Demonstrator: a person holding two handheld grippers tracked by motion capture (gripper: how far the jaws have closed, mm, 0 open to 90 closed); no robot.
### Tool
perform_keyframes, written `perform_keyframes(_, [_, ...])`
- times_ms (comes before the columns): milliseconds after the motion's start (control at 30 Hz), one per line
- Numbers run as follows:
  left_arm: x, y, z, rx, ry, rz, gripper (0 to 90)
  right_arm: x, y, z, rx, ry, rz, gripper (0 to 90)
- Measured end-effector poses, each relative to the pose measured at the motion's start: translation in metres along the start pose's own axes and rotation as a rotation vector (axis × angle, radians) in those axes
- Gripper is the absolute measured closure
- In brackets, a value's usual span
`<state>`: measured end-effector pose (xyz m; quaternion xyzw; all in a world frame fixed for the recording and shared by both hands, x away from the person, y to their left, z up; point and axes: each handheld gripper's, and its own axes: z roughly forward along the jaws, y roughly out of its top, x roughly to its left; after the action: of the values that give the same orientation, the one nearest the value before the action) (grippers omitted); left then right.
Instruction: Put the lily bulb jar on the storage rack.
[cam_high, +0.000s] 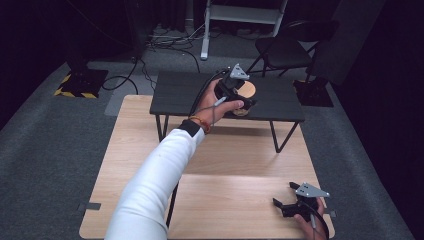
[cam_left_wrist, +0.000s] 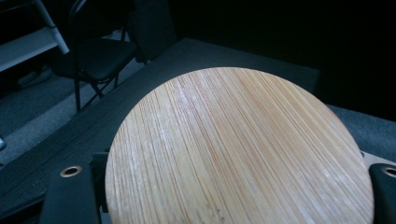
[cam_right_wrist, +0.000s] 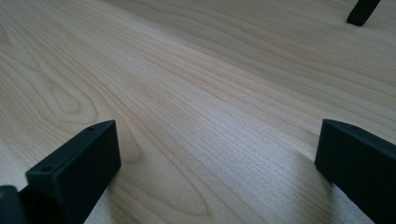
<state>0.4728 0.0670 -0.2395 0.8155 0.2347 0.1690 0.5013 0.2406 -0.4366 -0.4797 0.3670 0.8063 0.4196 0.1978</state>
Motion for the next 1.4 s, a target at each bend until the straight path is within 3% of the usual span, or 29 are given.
perform_keyframes(67, [0.004,0.000,0.006,0.013,0.006,-0.001,25.0,0.000,0.000,0.000,0.000,0.001,-0.001,0.0])
perform_keyframes(200, [0.011,-0.006,0.014,-0.007,0.010,-0.017,25.0,0.000,0.000,0.000,0.000,0.003,-0.002,0.0])
perform_keyframes(333, [0.017,-0.010,0.016,-0.027,-0.014,-0.020,25.1,0.000,0.000,0.000,0.000,0.003,-0.003,0.0])
perform_keyframes(367, [0.018,-0.011,0.017,-0.031,-0.016,-0.040,23.8,0.000,0.000,0.000,0.000,0.003,-0.003,0.0])
perform_keyframes(467, [0.018,-0.014,0.014,-0.050,-0.003,-0.077,7.8,0.000,0.000,0.000,0.000,0.003,-0.003,0.0])
perform_keyframes(533, [0.017,-0.015,0.009,-0.060,0.002,-0.094,6.0,0.000,0.000,0.000,0.000,0.003,-0.003,0.0])
perform_keyframes(733, [0.007,-0.017,-0.022,-0.069,0.046,-0.075,0.9,0.000,0.000,0.000,0.000,0.003,-0.002,0.0])
perform_keyframes(800, [0.003,-0.023,-0.039,-0.093,0.058,-0.068,0.8,0.000,0.000,0.000,0.000,0.003,-0.002,0.0])
perform_keyframes(1100, [-0.026,-0.067,-0.109,-0.136,0.109,-0.025,0.4,0.000,0.000,0.000,0.000,0.003,-0.001,0.0])
perform_keyframes(1233, [-0.041,-0.089,-0.133,-0.154,0.134,-0.011,0.5,0.000,0.000,0.000,0.000,0.002,0.000,0.0])
perform_keyframes(1333, [-0.047,-0.103,-0.146,-0.155,0.128,-0.017,0.4,0.000,0.000,0.000,-0.001,0.002,-0.002,0.0])
perform_keyframes(1400, [-0.056,-0.114,-0.154,-0.145,0.143,0.004,0.5,0.000,0.000,0.000,-0.001,0.002,-0.002,0.0])
